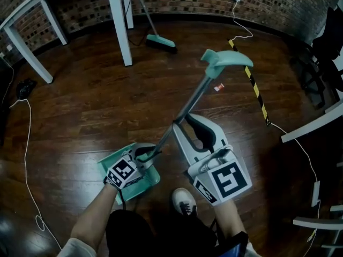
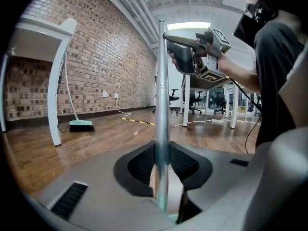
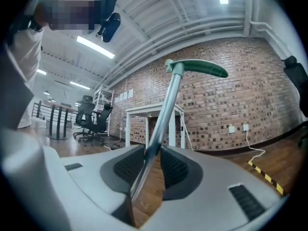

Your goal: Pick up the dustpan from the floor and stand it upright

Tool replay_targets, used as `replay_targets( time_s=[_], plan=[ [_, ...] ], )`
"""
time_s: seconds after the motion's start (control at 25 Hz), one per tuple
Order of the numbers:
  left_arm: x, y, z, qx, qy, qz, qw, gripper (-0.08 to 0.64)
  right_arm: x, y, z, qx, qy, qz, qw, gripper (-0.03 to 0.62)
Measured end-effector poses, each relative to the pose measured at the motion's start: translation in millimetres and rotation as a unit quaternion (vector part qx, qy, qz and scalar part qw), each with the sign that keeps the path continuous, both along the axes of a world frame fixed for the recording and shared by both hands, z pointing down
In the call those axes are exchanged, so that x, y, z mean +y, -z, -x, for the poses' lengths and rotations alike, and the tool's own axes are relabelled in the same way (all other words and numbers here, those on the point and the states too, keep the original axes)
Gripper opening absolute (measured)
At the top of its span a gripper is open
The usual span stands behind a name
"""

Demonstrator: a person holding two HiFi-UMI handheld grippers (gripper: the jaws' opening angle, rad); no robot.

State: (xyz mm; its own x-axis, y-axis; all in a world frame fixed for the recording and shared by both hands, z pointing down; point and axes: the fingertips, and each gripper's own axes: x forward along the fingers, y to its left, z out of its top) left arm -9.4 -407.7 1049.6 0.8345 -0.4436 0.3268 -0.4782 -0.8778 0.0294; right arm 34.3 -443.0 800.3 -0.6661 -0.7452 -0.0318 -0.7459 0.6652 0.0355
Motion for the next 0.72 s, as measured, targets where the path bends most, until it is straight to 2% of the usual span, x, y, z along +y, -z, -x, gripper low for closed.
replay_targets(
  time_s=[0.08,0.2,0.28,0.52,0.72],
  plan=[
    [4,5,6,0.014,-0.001,-0.001,0.9999,0.107,11,9,20,0.005,0.039,-0.015,0.999,0.106],
    [10,9,17,0.025,-0.001,0.0,0.9997,0.109,33,13,49,0.004,0.101,-0.007,0.995,0.097],
    [14,9,22,0.029,-0.002,0.004,0.9996,0.11,42,17,61,0.0,0.126,-0.011,0.992,0.095],
    [22,17,35,0.053,0.009,0.014,0.9985,0.114,58,29,81,0.001,0.152,-0.03,0.988,0.11],
    [28,31,47,0.051,0.024,-0.012,0.9983,0.137,67,34,74,0.009,0.159,-0.027,0.987,0.112]
  ],
)
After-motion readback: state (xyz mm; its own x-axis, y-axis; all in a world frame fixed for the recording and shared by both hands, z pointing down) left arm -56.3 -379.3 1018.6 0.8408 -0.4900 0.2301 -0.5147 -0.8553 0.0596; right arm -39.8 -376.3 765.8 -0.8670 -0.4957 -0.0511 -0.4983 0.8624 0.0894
